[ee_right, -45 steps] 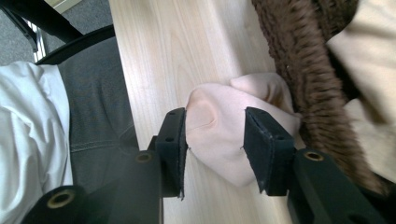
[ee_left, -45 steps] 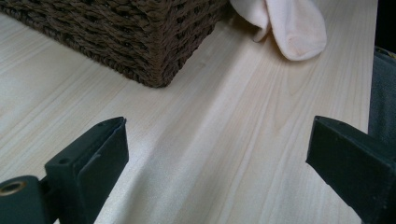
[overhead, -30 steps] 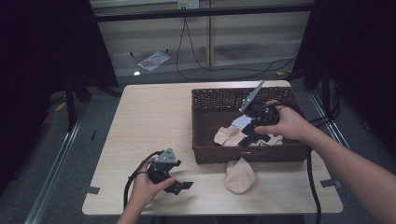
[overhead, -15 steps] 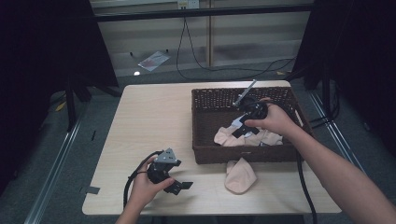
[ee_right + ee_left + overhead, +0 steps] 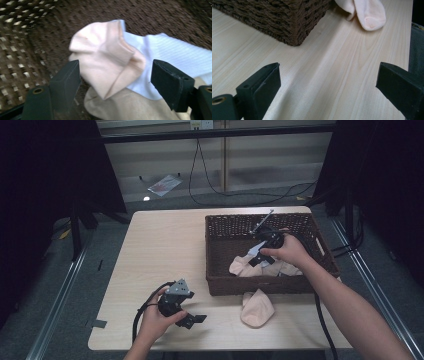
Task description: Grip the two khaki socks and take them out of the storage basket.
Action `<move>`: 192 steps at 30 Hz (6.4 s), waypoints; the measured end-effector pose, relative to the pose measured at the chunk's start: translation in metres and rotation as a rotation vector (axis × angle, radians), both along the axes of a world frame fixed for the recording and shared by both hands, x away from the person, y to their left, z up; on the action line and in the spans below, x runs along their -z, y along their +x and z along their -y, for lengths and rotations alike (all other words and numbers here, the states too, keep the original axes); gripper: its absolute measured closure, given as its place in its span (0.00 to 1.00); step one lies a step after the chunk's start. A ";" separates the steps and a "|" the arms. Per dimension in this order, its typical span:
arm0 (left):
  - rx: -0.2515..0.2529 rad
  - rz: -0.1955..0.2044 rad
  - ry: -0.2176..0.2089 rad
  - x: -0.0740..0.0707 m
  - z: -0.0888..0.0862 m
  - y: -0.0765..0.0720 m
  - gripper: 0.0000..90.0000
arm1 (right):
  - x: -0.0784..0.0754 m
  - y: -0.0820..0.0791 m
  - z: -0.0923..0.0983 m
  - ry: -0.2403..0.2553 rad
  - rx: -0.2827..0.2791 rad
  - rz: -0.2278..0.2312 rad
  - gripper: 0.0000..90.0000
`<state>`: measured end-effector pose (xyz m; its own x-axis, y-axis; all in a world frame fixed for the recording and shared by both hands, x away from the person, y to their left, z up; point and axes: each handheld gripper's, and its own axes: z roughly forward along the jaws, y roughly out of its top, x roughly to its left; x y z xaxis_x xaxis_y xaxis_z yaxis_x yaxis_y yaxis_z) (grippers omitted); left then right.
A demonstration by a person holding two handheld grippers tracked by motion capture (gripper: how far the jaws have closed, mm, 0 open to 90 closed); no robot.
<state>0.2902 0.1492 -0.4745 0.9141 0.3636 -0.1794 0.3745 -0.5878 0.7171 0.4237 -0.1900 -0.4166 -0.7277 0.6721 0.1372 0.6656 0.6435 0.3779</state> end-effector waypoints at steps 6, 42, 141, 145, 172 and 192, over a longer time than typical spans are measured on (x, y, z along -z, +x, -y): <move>-0.001 -0.001 -0.005 0.001 0.001 0.000 0.06 | 0.008 0.005 0.004 0.014 0.028 0.000 0.26; 0.001 0.007 0.002 0.000 0.000 0.000 0.06 | 0.031 0.009 0.004 0.122 0.063 -0.062 0.93; -0.004 -0.001 -0.009 0.000 0.001 0.000 0.06 | -0.083 -0.097 -0.006 0.140 -0.329 -0.141 0.96; -0.006 -0.002 -0.010 0.000 0.001 -0.001 0.06 | -0.071 -0.099 -0.013 0.123 -0.335 -0.149 0.96; -0.008 0.005 0.004 -0.002 -0.001 -0.002 0.06 | -0.026 -0.111 -0.028 0.026 -0.354 -0.107 0.69; -0.003 -0.001 0.005 0.000 0.001 -0.001 0.05 | -0.028 -0.123 0.000 0.044 -0.347 -0.077 0.41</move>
<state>0.2888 0.1479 -0.4741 0.9127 0.3675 -0.1787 0.3773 -0.5900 0.7138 0.3007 -0.1904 -0.3887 -0.8978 0.3792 0.2240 0.4382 0.8201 0.3679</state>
